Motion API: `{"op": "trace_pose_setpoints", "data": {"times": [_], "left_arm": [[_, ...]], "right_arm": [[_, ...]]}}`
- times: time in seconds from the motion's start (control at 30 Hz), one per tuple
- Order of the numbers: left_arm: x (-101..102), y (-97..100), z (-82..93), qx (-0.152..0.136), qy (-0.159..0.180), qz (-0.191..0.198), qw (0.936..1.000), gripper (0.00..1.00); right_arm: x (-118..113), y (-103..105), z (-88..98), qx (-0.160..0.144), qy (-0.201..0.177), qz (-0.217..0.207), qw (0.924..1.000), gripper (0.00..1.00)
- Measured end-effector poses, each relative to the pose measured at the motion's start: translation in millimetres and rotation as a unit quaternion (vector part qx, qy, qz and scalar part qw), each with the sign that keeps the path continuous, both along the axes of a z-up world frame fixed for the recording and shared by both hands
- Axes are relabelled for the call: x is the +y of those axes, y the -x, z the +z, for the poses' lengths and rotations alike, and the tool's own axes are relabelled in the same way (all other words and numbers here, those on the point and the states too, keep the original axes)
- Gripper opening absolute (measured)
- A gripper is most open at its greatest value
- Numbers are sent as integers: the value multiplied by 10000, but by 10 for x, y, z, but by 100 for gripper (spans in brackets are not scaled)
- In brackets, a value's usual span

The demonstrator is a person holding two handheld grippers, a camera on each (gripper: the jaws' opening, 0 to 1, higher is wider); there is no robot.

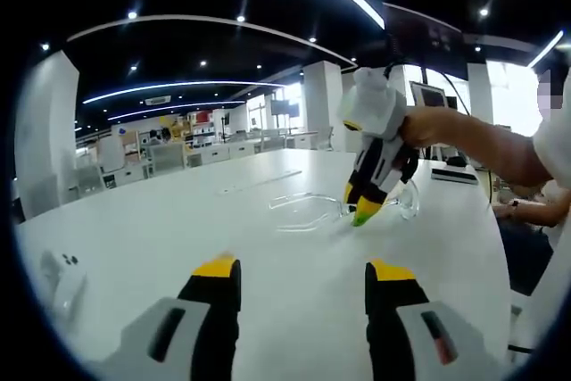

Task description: Stand the stemmed glass upright on the table place it in front of you

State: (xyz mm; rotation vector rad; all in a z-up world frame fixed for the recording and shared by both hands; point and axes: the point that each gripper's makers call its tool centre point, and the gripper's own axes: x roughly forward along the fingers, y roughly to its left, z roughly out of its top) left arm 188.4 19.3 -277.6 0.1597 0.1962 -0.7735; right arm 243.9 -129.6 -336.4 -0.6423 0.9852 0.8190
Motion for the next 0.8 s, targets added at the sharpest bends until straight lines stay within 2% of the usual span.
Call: {"op": "trace_pose_setpoints", "data": {"times": [0.8], "left_arm": [[3,-12,-2,-3,-5,3,10000,56]], "right_arm": [[4,-5,-49,24,104,11,9999,22]]}}
